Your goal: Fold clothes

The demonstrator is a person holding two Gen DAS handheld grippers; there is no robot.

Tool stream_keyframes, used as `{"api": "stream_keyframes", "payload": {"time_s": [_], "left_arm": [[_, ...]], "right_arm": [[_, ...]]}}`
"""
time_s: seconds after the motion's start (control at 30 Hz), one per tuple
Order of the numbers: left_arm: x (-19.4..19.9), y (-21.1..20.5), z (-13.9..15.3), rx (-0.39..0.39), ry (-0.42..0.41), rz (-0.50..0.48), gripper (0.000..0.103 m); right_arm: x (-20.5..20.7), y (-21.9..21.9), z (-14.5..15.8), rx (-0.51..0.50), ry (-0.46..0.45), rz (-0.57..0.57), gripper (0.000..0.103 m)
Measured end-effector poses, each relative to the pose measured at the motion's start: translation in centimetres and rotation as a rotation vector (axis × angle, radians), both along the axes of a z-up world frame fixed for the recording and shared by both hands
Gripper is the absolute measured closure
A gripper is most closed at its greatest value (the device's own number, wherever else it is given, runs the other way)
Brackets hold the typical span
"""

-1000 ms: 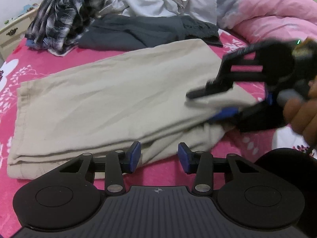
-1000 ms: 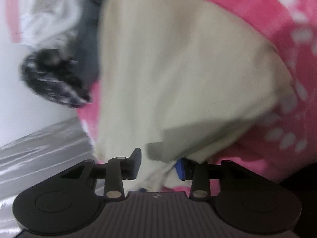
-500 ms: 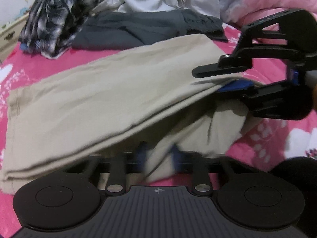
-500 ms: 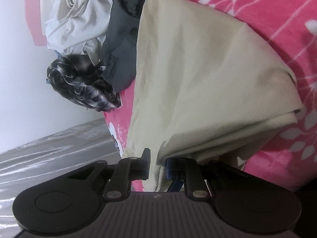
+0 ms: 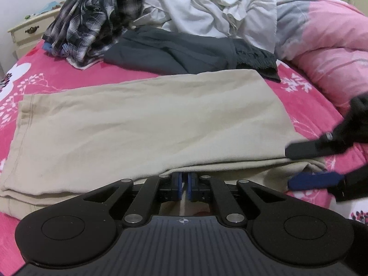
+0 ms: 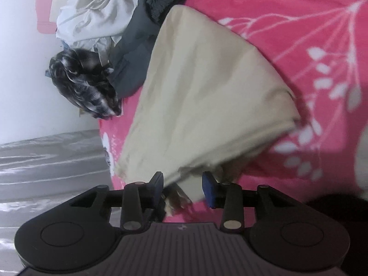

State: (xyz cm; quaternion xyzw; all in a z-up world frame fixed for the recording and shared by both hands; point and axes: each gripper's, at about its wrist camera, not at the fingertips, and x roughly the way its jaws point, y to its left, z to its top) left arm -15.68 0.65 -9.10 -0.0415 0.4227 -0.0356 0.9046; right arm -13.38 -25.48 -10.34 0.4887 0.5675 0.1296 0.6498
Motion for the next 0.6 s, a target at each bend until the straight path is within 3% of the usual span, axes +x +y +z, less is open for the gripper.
{"api": "stream_keyframes", "payload": {"time_s": [0.17,0.3,0.6], "left_arm": [[0.0,0.2,0.0,-0.015,-0.008,0.002,0.099],[-0.2,0.3,0.1,-0.024,-0.012,0.002,0.1],[-0.4,0.6,0.2,-0.052,-0.017,0.004,0.1]], "right_arm": [[-0.8,1.8,-0.3,-0.011,0.021,0.02,0.059],[0.2,2.1,-1.8,-0.029,0.042,-0.028,0.059],[1.4,2.0,-4.7,0.085,0.051,-0.162,0.059]]}}
